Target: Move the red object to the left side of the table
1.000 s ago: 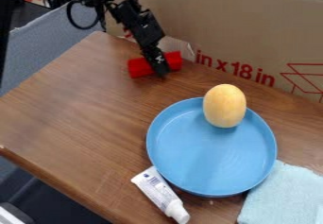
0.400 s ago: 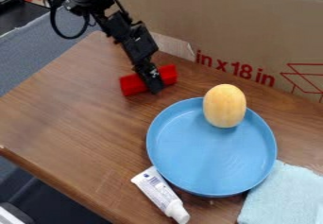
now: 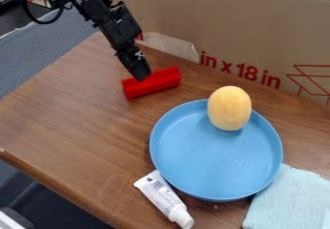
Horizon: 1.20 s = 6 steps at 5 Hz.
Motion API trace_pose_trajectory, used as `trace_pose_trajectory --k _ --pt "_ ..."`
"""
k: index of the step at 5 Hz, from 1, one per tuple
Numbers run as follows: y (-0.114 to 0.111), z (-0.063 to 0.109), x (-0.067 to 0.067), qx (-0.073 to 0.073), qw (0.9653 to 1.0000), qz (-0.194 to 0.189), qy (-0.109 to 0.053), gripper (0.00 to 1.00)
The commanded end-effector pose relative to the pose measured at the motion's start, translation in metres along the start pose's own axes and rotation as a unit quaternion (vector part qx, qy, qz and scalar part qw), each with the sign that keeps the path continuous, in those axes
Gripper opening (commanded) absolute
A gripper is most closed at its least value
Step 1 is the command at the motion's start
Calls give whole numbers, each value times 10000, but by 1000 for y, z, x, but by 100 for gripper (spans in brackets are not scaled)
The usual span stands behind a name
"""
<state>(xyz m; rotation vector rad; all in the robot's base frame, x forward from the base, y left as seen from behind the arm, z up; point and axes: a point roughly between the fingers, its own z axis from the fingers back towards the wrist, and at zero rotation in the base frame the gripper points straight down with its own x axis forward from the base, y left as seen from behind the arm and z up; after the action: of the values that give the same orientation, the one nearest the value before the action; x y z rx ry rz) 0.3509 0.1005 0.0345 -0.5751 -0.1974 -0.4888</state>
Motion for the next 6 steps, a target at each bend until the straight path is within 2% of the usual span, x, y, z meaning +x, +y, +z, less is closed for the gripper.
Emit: trace_pose_trajectory --k 1,2,3,4,5,6 --pt "-1 29 10 285 9992 -171 -219 0" --pt "-10 45 4 264 9990 -57 -357 0" --pt "-12 48 5 256 9987 -11 -437 0" --pt "-20 39 9 157 9985 36 -521 0" --pt "-16 34 9 145 9979 143 -609 0" --pt "-31 41 6 65 9972 195 -717 0"
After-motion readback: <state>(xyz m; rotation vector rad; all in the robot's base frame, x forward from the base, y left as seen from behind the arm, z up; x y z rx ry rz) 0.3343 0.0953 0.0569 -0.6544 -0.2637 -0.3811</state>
